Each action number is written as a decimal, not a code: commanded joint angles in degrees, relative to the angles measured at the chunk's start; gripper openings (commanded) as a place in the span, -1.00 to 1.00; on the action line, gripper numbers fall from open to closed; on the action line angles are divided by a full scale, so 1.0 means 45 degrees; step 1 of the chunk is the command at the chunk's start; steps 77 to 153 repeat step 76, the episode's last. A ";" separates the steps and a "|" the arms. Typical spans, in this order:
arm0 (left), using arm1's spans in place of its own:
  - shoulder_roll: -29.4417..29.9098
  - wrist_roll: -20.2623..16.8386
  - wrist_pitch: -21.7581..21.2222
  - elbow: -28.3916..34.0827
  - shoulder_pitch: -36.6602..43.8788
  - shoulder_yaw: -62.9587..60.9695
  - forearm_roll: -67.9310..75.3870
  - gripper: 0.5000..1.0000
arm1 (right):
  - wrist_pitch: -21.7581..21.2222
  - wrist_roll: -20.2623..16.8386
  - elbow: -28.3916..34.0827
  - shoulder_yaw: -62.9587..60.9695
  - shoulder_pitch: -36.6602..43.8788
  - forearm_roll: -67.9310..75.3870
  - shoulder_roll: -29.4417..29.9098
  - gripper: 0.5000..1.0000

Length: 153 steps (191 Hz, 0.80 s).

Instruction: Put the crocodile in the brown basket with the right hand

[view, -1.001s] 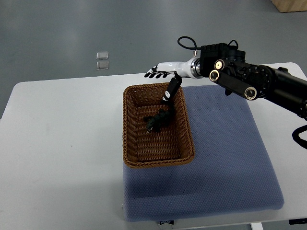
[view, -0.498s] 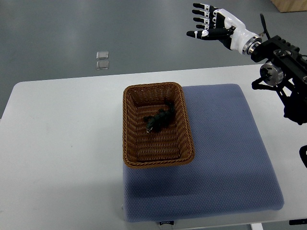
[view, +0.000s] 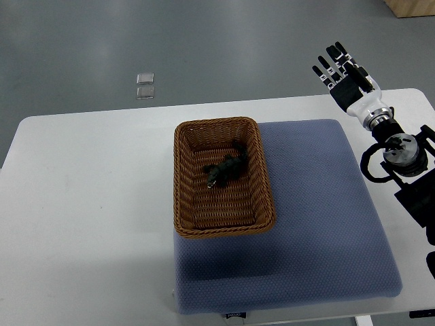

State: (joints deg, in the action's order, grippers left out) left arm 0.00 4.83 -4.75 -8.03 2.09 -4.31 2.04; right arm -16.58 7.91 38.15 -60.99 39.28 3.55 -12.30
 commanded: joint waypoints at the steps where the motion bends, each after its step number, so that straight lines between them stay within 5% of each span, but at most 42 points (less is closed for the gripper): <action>1: 0.0000 0.0000 0.0001 -0.0012 0.0004 0.0001 -0.0003 1.00 | -0.0066 -0.0019 -0.0119 0.0018 -0.0115 0.0129 0.0017 0.72; 153: 0.0000 0.0000 0.0001 0.0007 0.0004 0.0001 -0.0003 1.00 | -0.0301 -0.0019 -0.0119 -0.0002 -0.0369 0.0148 -0.0021 0.72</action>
